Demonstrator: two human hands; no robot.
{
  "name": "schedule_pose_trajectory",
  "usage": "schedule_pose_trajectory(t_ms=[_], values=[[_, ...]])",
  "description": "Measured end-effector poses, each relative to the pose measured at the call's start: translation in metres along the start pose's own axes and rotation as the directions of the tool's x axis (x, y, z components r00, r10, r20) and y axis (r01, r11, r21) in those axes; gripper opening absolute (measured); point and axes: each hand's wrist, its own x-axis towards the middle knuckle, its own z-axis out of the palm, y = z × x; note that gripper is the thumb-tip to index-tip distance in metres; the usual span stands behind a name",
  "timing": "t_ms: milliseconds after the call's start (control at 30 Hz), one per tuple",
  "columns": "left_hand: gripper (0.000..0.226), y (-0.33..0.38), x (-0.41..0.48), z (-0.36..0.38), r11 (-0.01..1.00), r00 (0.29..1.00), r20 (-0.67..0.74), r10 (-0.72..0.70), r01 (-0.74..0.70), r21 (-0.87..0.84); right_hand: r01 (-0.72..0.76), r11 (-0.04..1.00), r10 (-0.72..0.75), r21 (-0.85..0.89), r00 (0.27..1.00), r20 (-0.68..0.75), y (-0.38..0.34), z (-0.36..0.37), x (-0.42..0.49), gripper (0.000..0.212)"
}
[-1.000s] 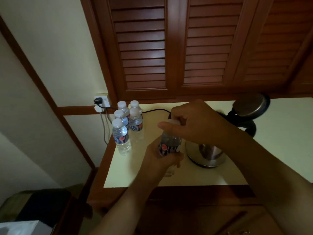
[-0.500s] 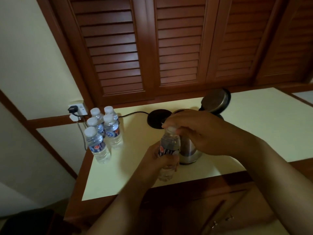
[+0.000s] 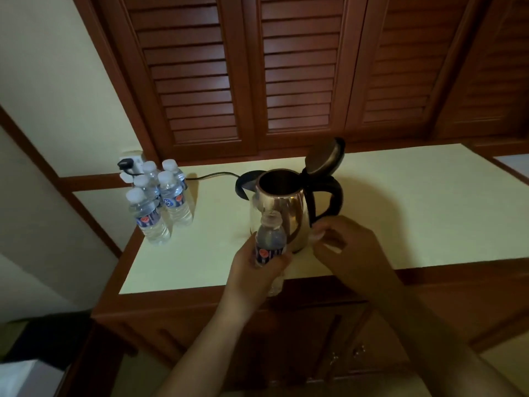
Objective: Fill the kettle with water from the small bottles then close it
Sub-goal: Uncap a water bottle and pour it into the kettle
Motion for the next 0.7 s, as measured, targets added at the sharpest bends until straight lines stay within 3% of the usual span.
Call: schedule_pose_trajectory(t_ms=[100,167,233,333,400,467,600,700], values=[[0.016,-0.002,-0.011,0.01,0.999,0.998,-0.061,-0.016,0.018,0.033,-0.05,0.979,0.062,-0.199,0.996,0.057,0.049,0.011,-0.013,0.01],[0.021,0.0,-0.018,0.018,0.999,0.998,-0.047,-0.042,0.042,0.0,-0.004,0.954,0.032,-0.299,0.996,0.088,0.073,0.019,-0.017,0.025],[0.029,0.0,-0.021,0.025,0.998,0.997,-0.047,-0.057,0.056,-0.016,0.002,0.946,0.047,-0.325,0.989,0.143,0.083,0.021,-0.018,0.027],[0.015,0.006,-0.023,0.032,0.997,0.995,-0.077,-0.067,0.065,-0.03,0.043,0.938,0.037,-0.344,0.974,0.222,0.088,0.023,-0.02,0.029],[0.019,0.011,-0.026,0.037,0.999,0.991,-0.129,-0.045,0.047,0.014,0.064,0.938,0.026,-0.34,0.966,0.256,0.087,0.021,-0.02,0.036],[0.026,0.012,-0.027,0.04,0.998,0.985,-0.168,-0.032,0.039,0.039,0.056,0.94,0.021,-0.337,0.975,0.223,0.083,0.016,-0.019,0.044],[0.021,0.01,-0.026,0.036,0.995,0.981,-0.191,-0.037,0.053,0.079,-0.154,0.924,0.176,-0.351,0.984,0.032,0.084,-0.001,-0.01,0.038],[0.023,0.016,-0.023,0.036,0.988,0.968,-0.25,-0.009,0.047,0.148,-0.087,0.849,0.226,-0.521,0.951,0.209,0.098,0.001,-0.001,0.058]])
